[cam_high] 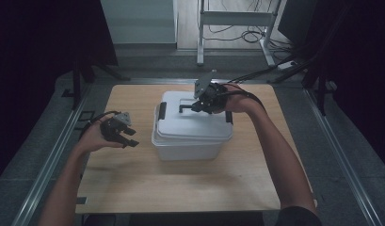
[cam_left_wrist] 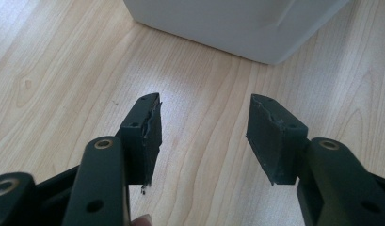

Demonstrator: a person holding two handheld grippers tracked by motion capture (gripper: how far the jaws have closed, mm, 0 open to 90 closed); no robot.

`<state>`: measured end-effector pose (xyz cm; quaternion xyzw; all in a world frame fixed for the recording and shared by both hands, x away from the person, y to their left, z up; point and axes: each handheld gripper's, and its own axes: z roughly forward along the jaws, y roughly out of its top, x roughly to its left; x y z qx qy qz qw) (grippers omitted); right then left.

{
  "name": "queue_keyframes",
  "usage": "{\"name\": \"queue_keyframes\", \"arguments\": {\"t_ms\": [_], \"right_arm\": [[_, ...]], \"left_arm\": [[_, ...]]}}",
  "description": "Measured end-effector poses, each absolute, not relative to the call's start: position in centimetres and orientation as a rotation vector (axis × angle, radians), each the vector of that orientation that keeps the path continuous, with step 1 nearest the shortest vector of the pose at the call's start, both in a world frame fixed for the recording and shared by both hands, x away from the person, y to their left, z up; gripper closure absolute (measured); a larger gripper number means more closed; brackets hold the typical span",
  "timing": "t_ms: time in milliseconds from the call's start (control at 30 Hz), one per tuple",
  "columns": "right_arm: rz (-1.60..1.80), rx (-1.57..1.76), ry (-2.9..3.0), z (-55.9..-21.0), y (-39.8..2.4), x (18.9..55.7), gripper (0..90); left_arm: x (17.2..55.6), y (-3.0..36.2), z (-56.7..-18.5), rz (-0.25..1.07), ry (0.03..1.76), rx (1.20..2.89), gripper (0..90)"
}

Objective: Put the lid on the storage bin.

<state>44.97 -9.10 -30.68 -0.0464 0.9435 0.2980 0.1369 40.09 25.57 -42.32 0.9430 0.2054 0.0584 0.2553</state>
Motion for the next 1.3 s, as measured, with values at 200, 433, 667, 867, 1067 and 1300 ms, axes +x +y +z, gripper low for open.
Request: {"name": "queue_keyframes", "arguments": {"t_ms": [200,433,667,867,1067,1300], "right_arm": [[0.867,-0.175,2.741,-30.9,-8.0,45.1,83.4],[0.866,-0.199,2.765,-31.6,-7.1,45.2,83.3],[0.844,-0.212,2.786,-32.3,-6.5,45.2,82.9],[0.812,-0.209,2.802,-33.1,-6.1,45.4,82.3],[0.836,-0.198,2.802,-33.2,-5.9,45.3,74.8],[0.886,-0.121,2.774,-32.8,-7.1,45.0,57.6]], "left_arm": [[40.1,25.4,-42.3,0.159,0.553,2.562,46.2],[40.1,25.5,-42.4,0.155,0.556,2.562,46.2],[40.2,25.6,-42.6,0.152,0.555,2.563,46.2],[40.1,25.8,-42.8,0.151,0.561,2.561,46.2],[40.1,25.9,-43.1,0.145,0.570,2.557,46.2],[40.2,25.8,-43.1,0.147,0.569,2.550,46.2]]}}
